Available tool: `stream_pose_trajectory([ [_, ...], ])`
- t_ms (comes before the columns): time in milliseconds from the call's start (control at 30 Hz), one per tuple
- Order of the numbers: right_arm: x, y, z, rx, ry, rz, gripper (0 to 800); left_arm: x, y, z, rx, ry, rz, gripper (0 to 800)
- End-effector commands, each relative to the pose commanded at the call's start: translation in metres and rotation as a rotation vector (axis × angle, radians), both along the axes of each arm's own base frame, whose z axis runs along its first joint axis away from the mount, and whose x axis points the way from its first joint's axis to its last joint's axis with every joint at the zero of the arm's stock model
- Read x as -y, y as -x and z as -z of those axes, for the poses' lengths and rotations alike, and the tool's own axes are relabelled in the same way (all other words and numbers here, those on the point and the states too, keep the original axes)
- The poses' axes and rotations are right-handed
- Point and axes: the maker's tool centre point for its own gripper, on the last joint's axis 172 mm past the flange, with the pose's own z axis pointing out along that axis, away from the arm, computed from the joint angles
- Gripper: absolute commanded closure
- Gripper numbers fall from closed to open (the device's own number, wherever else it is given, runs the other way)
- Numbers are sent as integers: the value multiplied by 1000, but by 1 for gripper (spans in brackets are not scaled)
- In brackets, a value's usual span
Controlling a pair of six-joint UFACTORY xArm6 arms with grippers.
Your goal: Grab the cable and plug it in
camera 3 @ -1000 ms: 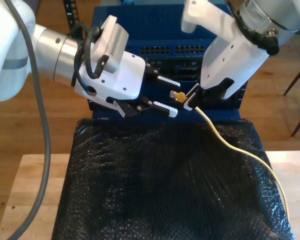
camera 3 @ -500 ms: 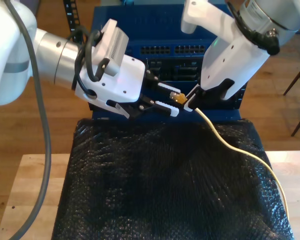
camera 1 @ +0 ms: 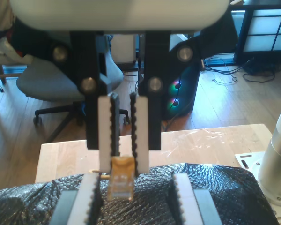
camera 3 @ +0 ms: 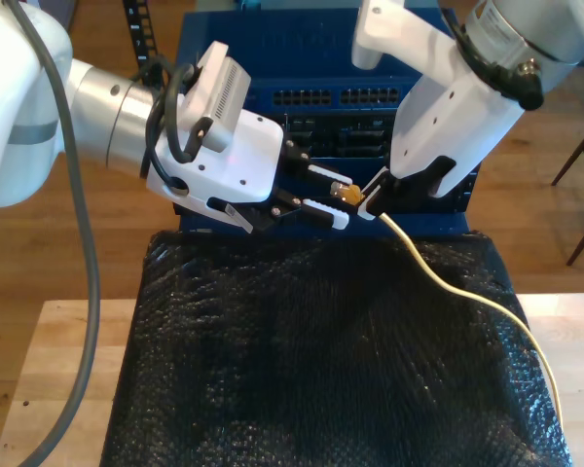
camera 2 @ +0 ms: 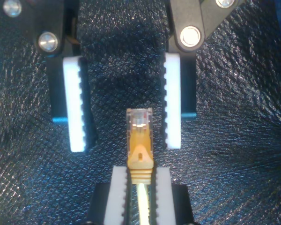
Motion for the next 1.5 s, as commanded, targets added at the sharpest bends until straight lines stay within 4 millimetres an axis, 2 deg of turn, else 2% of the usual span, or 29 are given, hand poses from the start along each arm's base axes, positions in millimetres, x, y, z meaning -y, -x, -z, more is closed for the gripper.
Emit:
stream_pose_trajectory([
  [367,-1,0,1,-3,1,-2,794,0,0,0,0,0,0,459],
  [867,0,1,2,-4,1,-2,794,0,0,0,-1,0,1,551],
  [1400,-3,2,1,-7,-6,-3,794,0,0,0,-2,2,0,577],
  [1500,-3,2,1,-8,-5,-3,794,0,0,0,-1,0,1,601],
])
